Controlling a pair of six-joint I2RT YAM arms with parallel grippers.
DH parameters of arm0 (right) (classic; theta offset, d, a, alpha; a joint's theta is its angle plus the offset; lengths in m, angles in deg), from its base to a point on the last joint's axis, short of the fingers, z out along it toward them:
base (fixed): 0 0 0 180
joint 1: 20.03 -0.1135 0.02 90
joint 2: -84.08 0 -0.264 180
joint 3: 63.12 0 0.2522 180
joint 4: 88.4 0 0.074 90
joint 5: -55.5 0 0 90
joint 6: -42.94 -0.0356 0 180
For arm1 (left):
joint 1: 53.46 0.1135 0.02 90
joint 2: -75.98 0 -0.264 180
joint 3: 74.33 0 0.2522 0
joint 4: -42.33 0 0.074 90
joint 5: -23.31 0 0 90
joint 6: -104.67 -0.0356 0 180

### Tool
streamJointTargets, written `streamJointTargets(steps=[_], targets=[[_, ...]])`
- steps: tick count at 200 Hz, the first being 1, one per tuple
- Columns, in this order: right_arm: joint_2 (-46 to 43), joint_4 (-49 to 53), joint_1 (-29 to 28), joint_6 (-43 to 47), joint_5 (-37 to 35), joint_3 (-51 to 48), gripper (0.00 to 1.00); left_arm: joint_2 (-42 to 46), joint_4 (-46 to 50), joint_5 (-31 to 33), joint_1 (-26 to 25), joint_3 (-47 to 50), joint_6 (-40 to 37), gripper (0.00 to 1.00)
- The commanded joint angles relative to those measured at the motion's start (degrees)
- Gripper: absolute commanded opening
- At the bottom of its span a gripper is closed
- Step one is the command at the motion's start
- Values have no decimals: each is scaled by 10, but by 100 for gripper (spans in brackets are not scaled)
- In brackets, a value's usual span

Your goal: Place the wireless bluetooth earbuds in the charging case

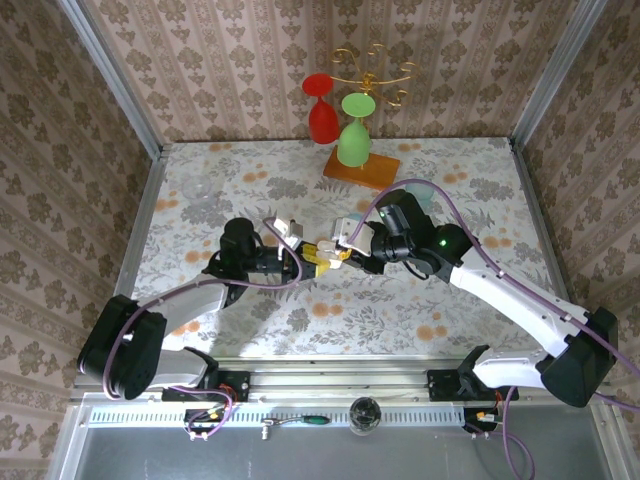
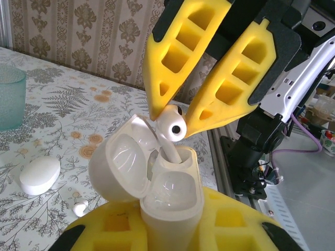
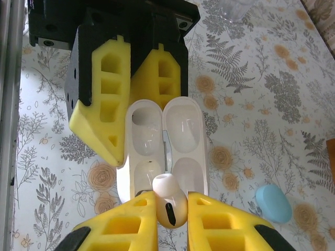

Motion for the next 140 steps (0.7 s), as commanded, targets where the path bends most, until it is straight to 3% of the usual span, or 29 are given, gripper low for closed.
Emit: streamJointTargets(steps=[1,82,108,140], targets=[[3,34,-6,20,-5,14,19,0,-35,-13,-2,-21,10,0],[-11,44,-10,-10,31,13,35,-2,-32,6,-2,-23,20,0],[-45,11,3,-60,31,-10,52,-3,-29,5,-2,-24,12,0],[-76,-53,25,-135,38,-38,60,-8,-26,6,-2,-24,4,0]])
